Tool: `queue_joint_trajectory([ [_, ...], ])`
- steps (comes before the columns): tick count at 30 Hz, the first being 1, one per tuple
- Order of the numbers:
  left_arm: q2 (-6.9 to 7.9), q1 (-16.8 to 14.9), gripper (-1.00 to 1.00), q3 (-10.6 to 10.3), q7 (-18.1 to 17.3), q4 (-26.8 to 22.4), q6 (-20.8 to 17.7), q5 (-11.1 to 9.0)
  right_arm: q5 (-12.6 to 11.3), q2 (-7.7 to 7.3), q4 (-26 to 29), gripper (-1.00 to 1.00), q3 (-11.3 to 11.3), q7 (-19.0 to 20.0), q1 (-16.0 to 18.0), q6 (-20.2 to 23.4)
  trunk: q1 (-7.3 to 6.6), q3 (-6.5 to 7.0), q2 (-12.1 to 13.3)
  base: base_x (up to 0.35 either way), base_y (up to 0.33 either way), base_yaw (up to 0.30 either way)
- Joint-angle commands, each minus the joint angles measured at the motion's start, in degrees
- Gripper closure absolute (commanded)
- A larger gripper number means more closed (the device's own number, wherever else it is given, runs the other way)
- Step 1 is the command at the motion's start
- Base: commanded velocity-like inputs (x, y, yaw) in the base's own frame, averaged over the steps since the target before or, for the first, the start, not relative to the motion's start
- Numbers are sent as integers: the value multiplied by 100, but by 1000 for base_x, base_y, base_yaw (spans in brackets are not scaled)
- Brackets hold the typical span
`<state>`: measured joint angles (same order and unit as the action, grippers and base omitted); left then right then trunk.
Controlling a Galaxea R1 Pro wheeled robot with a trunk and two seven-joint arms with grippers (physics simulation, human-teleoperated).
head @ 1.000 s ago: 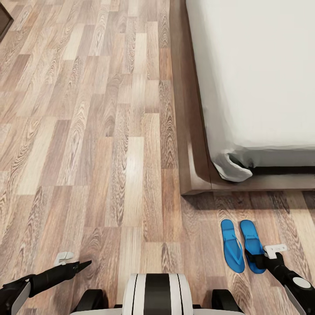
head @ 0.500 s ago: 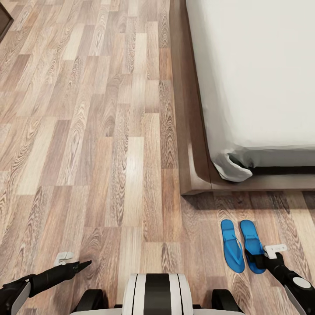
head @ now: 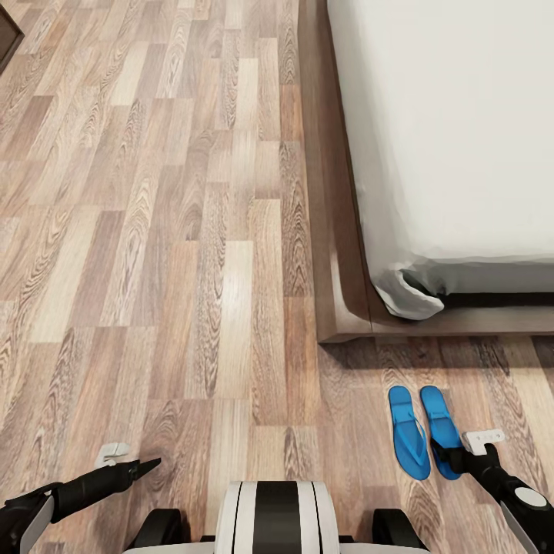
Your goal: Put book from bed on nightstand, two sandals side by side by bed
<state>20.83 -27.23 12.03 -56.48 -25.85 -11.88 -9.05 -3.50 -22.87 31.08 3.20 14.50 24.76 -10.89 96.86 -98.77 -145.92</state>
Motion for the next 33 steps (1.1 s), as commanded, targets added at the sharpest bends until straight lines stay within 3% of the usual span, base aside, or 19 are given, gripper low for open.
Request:
queue_joint_trajectory([
  [1,0,-1,-100,10,-21,1,-60,-30,-37,2,-5,-100,23,53,2,-9,-1,-3,-1,0,0,0],
  [27,0,-1,-100,10,-26,1,-66,-28,-37,2,-5,-100,23,53,2,-9,-1,-3,-1,0,0,0],
  [33,0,-1,-100,7,-26,1,-66,-27,-37,2,-5,-100,23,55,2,-9,-16,130,7,0,0,0],
])
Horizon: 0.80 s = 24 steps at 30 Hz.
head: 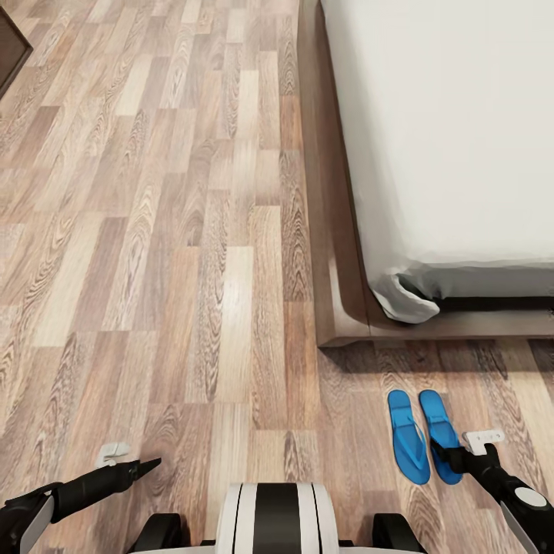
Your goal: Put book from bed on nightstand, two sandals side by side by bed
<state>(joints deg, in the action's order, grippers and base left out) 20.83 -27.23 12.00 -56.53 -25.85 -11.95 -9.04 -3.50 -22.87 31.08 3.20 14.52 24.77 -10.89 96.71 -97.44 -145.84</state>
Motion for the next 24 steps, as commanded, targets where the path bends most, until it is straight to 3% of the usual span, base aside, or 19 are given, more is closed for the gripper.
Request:
queue_joint_trajectory([
  [1,0,-1,-100,9,-20,1,-59,-28,-36,2,-5,-100,23,53,2,-9,-3,20,1,0,0,0],
  [24,0,-1,-100,4,-16,1,-54,-27,-36,2,11,-100,23,99,2,-9,-62,530,31,0,0,0],
])
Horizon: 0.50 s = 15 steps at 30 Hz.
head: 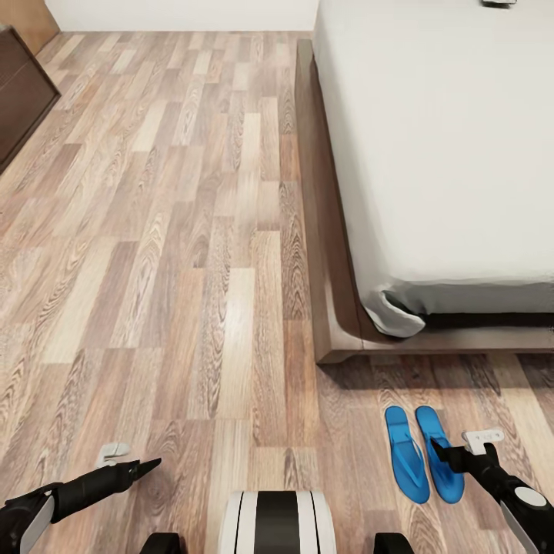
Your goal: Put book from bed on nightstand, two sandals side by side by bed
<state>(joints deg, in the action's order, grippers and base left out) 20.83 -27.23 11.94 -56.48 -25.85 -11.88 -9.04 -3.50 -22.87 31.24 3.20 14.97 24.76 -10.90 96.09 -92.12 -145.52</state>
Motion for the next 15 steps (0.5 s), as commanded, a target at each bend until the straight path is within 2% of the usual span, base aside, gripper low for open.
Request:
queue_joint_trajectory([
  [1,0,-1,-100,10,-21,1,-60,-27,-36,2,-2,-100,22,54,2,-9,-3,20,0,0,0,0],
  [15,0,-1,-100,10,-21,1,-60,-27,-37,1,13,-100,22,66,2,-9,-39,330,19,0,0,0],
])
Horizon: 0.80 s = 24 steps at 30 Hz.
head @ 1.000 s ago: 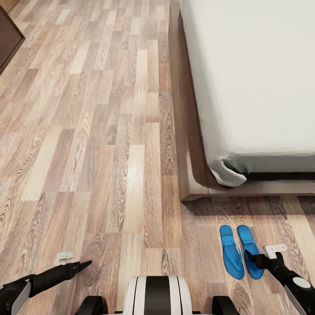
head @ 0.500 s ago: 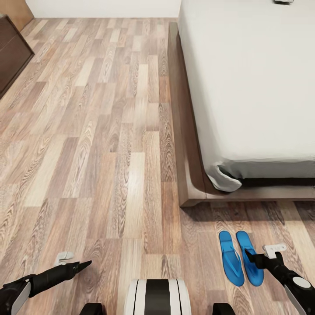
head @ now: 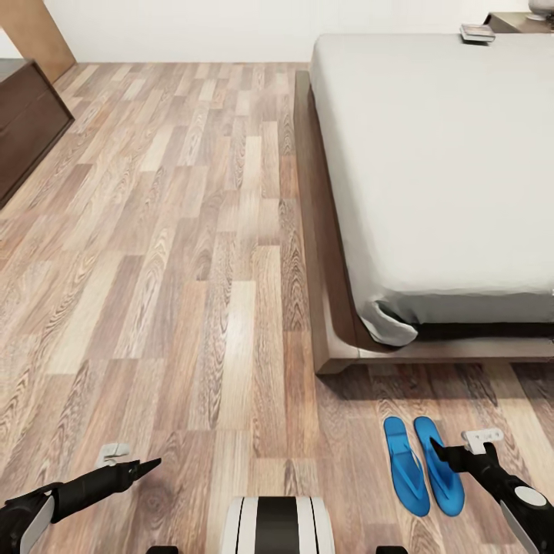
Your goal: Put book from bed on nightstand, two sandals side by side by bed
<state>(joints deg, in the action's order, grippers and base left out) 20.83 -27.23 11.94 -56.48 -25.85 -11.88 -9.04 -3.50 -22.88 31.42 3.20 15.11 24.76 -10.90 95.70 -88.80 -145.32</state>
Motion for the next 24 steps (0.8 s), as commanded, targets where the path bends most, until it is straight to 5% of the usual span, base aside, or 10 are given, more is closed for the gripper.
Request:
queue_joint_trajectory([
  [1,0,-2,-100,10,-21,1,-60,-28,-36,2,-5,-100,22,53,2,-9,-3,20,0,0,0,0],
  [24,0,-2,-100,10,-21,1,-60,-28,-36,2,19,-100,22,54,2,-3,-62,529,31,0,0,0],
])
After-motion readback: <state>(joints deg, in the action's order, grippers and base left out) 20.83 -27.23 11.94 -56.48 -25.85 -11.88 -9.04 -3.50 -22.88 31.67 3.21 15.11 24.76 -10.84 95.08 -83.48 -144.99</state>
